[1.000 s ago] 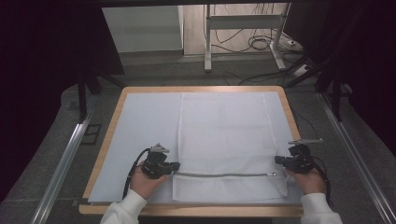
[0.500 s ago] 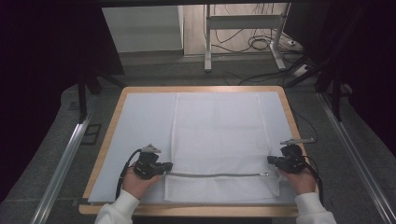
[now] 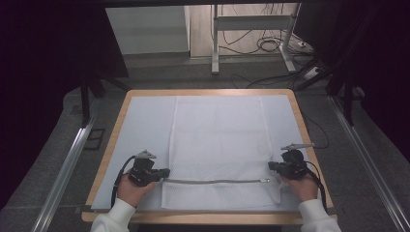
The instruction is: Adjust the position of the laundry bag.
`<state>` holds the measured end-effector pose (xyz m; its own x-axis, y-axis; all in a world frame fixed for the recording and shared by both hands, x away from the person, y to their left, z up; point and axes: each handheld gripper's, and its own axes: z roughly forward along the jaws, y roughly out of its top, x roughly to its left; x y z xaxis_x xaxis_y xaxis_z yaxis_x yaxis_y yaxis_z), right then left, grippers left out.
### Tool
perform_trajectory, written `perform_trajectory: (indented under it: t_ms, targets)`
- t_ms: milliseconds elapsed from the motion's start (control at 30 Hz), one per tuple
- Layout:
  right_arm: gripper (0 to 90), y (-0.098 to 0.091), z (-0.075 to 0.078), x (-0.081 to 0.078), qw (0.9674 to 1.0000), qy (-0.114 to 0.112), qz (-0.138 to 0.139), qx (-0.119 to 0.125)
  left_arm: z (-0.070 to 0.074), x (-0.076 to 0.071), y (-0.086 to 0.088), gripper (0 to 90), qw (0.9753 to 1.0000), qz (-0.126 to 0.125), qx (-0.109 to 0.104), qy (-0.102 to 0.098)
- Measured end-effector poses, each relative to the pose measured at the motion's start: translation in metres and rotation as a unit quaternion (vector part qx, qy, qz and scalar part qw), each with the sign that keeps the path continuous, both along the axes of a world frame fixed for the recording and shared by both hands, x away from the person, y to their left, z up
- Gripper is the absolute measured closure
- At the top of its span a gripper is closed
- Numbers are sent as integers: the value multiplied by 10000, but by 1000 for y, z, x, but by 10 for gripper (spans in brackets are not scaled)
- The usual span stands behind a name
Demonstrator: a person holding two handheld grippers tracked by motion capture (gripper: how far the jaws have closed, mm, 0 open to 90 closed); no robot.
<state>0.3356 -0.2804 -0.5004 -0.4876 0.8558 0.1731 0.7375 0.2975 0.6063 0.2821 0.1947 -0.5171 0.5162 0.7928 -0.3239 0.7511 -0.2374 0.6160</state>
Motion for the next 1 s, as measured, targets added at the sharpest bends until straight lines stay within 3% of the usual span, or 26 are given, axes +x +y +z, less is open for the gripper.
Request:
perform_trajectory:
  t_ms: [567,1000]
  targets:
    - [885,10,0,1,10000,-64,49,19,0,1,8,896,10000,75,10,22]
    - [885,32,-2,4,9997,-112,200,30,-3,-4,29,895,9996,259,4,62]
